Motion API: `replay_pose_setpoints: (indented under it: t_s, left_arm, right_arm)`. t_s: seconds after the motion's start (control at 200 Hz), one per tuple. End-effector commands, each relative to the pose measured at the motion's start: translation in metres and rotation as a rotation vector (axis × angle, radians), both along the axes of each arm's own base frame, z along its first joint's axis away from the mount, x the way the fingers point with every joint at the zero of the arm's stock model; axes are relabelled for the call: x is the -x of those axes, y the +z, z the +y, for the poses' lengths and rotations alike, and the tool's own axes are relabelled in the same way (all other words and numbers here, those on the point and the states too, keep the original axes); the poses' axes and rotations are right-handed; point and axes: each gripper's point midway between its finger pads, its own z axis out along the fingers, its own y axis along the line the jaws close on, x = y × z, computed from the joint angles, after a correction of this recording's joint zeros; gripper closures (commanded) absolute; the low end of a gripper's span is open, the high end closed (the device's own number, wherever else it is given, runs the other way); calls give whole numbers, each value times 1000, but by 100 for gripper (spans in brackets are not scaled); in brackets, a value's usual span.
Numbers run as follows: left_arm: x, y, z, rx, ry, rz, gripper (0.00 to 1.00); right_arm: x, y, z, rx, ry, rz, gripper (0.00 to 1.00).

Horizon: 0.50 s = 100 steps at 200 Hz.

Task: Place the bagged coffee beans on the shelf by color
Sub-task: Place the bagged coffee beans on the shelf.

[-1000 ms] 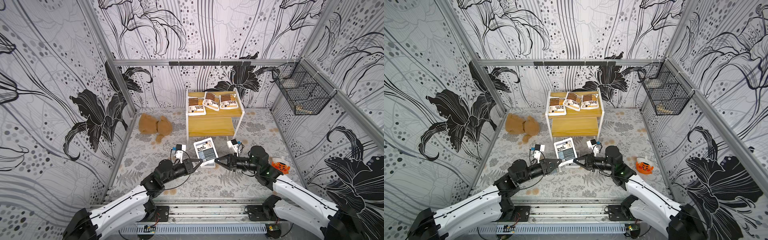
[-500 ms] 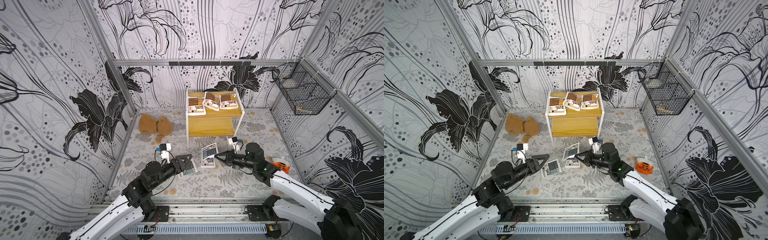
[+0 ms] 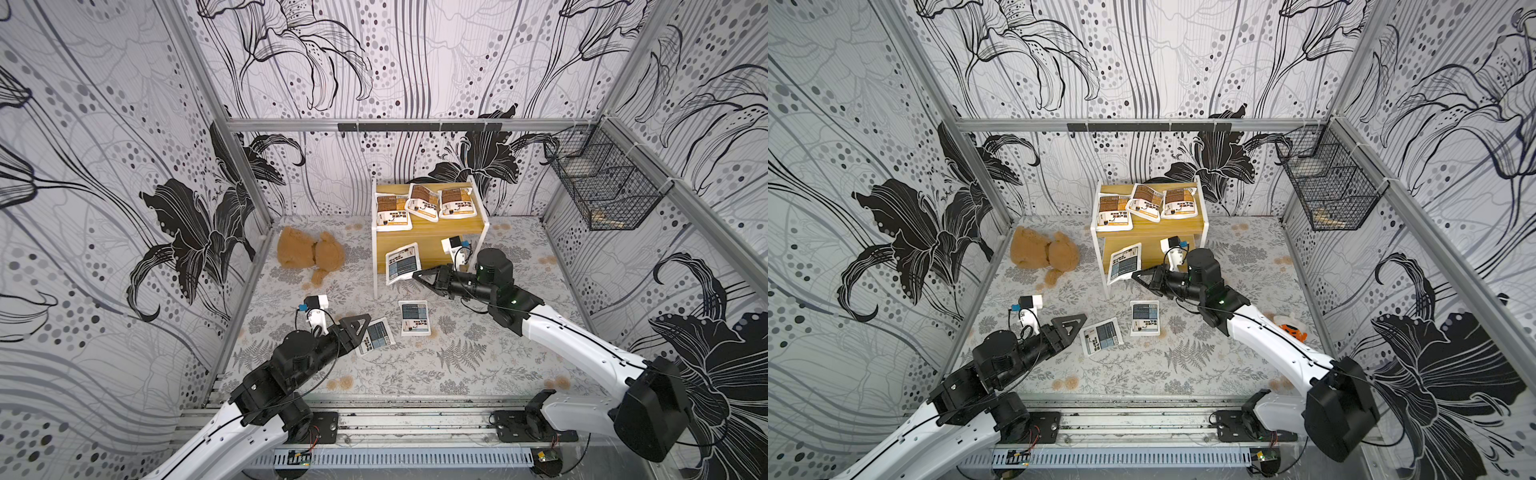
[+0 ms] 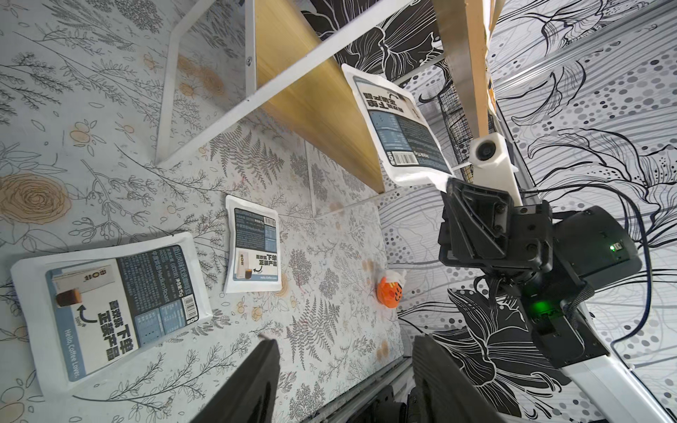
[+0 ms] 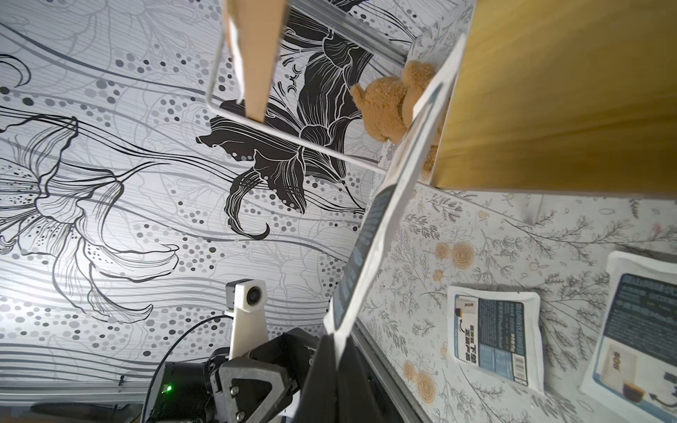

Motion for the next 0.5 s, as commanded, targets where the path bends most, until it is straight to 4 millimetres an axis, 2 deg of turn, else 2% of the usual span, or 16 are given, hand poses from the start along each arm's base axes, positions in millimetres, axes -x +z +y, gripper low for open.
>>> replay_pose_setpoints:
  t_s: [0.0, 0.235, 0.496]
  left_arm:
    - [0, 1, 5, -28, 11, -16, 37]
    - [3, 0, 6, -28, 1, -12, 37]
    - [6, 2, 8, -34, 0, -10, 37]
  right_arm:
    - [-11, -14, 7, 55, -2, -8, 99]
    - [-41, -41, 12, 134, -64, 19, 100]
    - [-66, -42, 11, 141, -119, 25, 99]
